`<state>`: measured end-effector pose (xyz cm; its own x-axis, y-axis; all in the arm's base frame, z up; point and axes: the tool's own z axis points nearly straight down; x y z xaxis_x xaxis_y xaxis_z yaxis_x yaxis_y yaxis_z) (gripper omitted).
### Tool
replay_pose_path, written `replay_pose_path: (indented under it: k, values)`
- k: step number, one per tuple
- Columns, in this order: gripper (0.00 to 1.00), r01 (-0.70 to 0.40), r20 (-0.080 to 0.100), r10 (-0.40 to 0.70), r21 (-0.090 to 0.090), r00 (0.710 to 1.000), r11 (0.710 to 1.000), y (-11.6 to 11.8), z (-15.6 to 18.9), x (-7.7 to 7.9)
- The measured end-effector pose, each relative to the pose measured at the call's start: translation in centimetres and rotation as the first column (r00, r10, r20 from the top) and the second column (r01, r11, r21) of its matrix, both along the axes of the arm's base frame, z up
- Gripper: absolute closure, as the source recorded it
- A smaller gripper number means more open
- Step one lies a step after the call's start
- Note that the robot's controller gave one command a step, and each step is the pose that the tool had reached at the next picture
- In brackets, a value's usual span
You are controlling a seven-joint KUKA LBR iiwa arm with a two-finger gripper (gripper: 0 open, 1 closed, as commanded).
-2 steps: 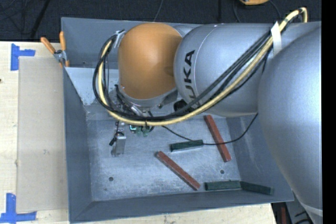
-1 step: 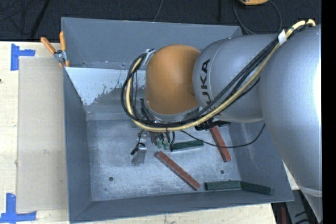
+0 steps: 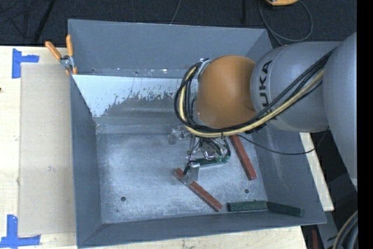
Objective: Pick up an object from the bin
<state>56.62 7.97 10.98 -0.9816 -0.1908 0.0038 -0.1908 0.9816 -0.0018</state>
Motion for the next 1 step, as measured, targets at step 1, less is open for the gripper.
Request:
replay_pose_path:
  k: [1]
  values:
    - [0.0,-0.243,0.0,0.243,0.003,0.97,0.97,-4.35,-4.0,-0.84]
